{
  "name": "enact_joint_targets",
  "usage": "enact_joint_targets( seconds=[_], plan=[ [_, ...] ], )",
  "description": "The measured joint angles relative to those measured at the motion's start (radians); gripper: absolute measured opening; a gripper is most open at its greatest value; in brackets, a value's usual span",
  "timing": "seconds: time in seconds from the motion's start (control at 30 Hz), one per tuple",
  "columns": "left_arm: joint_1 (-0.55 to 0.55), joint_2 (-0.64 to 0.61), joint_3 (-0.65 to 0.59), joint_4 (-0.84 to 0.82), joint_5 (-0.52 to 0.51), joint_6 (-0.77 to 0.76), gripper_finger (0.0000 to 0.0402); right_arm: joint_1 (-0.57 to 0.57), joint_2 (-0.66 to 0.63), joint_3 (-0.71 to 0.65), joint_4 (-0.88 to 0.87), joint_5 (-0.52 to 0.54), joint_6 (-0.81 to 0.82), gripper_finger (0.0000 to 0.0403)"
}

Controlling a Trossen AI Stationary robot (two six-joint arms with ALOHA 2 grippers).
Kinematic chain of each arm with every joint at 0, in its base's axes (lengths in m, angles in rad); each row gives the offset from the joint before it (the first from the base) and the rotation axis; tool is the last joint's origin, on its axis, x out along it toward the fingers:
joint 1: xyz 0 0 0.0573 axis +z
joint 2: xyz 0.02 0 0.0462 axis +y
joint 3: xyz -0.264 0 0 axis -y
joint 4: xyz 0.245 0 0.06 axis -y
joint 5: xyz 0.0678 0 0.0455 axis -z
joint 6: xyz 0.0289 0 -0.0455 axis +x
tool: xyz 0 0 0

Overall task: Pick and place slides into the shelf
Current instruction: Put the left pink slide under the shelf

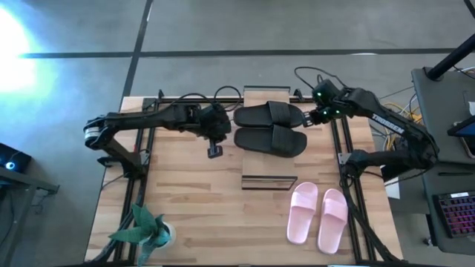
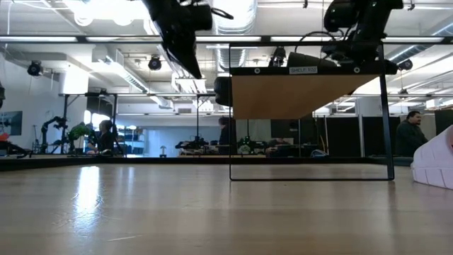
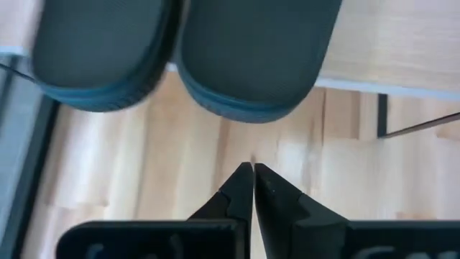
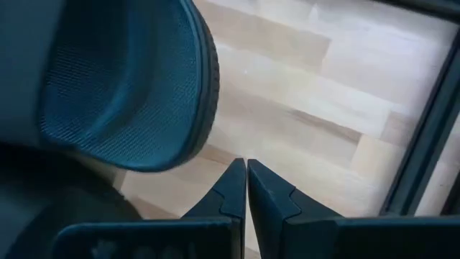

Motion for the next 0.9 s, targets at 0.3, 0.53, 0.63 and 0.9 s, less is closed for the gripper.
enact_joint_targets(
  seconds=[0.3,0.53,0.63,0.9],
  plan=[
    [-0.087,-0.119,-0.024,0.105,-0.15,0.033,0.0,0.092,-0.256,0.0,-0.072,-0.02,0.001,0.0008],
    [-0.107,-0.142,-0.053,0.129,-0.227,0.019,0.0,0.364,-0.41,-0.01,-0.078,-0.169,0.146,0.0008],
    [-0.109,-0.141,-0.074,0.129,-0.234,-0.019,0.0,0.524,-0.424,-0.01,-0.079,-0.163,0.239,0.0008],
    [-0.145,-0.141,-0.12,0.191,-0.257,-0.107,0.0,0.919,-0.372,-0.01,0.032,-0.162,0.431,0.0008]
  ],
)
